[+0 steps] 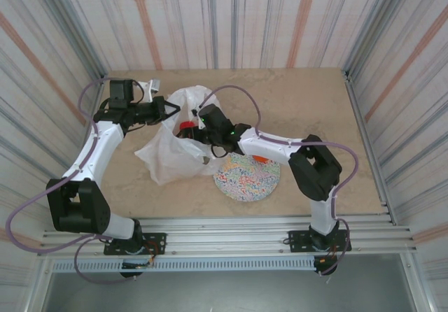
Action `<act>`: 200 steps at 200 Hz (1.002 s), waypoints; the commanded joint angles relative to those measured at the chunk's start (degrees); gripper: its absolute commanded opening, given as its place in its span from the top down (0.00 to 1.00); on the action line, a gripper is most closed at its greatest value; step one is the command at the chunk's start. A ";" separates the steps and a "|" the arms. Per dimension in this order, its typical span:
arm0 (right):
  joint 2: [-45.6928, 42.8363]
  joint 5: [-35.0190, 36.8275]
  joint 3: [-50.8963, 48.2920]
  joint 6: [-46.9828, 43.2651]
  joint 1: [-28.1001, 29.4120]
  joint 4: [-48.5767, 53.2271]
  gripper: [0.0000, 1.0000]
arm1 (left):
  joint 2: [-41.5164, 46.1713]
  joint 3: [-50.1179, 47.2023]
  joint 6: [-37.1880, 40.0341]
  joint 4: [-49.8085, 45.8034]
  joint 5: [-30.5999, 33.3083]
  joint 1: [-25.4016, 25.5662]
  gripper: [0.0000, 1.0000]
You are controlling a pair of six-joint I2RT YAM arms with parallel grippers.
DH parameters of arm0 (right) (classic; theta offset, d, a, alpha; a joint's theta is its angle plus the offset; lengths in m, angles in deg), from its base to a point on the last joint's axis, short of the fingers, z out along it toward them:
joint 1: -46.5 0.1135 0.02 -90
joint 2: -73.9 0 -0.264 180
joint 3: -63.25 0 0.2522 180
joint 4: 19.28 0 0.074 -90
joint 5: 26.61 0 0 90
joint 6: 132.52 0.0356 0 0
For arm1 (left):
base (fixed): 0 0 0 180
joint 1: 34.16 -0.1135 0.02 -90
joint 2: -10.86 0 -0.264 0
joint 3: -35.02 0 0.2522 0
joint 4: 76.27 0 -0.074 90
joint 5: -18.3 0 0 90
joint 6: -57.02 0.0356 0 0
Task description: Place the fruits into the plastic bag
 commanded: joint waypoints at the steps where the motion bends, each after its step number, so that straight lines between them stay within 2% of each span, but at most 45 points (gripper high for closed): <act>1: -4.24 1.62 -2.47 -2.15 -0.68 0.44 0.01 | 0.41 1.06 -0.23 -0.26 -1.47 0.12 1.00; 76: -17.25 5.37 -12.61 -2.60 -2.77 0.77 0.01 | 0.58 1.08 -0.14 -0.34 -1.24 0.08 1.00; 106: -20.40 12.29 -13.88 1.15 -3.58 3.83 0.01 | 0.51 1.04 -0.14 -0.35 -1.11 0.08 1.00; 142: -22.78 15.26 -15.50 1.24 -3.95 5.27 0.01 | 0.92 1.02 -0.14 -0.35 -1.13 0.10 1.00; 200: -31.71 18.66 -20.41 -2.18 -10.70 12.78 0.01 | 1.09 0.76 -0.02 -0.13 -0.93 0.13 1.00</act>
